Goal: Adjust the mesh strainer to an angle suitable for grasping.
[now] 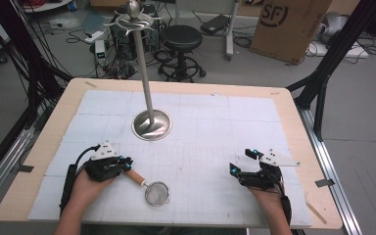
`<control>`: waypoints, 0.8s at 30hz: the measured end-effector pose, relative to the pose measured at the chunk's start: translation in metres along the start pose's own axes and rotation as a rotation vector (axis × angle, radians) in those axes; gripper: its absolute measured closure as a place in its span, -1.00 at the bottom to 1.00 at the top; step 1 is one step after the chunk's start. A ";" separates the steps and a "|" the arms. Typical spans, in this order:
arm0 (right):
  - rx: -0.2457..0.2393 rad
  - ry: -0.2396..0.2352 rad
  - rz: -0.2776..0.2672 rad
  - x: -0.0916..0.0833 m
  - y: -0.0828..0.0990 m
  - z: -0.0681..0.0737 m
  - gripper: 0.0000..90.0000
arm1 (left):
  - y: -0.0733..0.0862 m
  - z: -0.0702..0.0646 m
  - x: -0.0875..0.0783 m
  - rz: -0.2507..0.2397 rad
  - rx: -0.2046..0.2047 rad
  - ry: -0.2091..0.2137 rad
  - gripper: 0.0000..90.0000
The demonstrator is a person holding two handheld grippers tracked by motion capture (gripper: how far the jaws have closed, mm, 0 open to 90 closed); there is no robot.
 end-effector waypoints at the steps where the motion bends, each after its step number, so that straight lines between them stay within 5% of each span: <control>1: -0.001 -0.002 0.001 0.000 0.000 0.000 -0.69 | 0.001 0.001 -0.001 0.009 0.003 0.004 0.82; 17: 0.002 -0.006 0.015 0.001 0.002 0.001 -0.69 | 0.011 0.002 -0.018 0.067 0.032 0.115 0.92; 24: 0.000 -0.005 0.011 0.001 0.002 0.000 -0.69 | -0.002 -0.010 -0.026 -0.009 0.064 0.195 0.43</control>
Point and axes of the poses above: each handheld gripper's, and its own axes: x roughly forward along the jaws, y roughly out of its underside, z roughly to its left, the point moved 9 cm from there along x, roughly forward along the jaws, and after that the axes turned 15 degrees about -y, right-handed, at the moved point
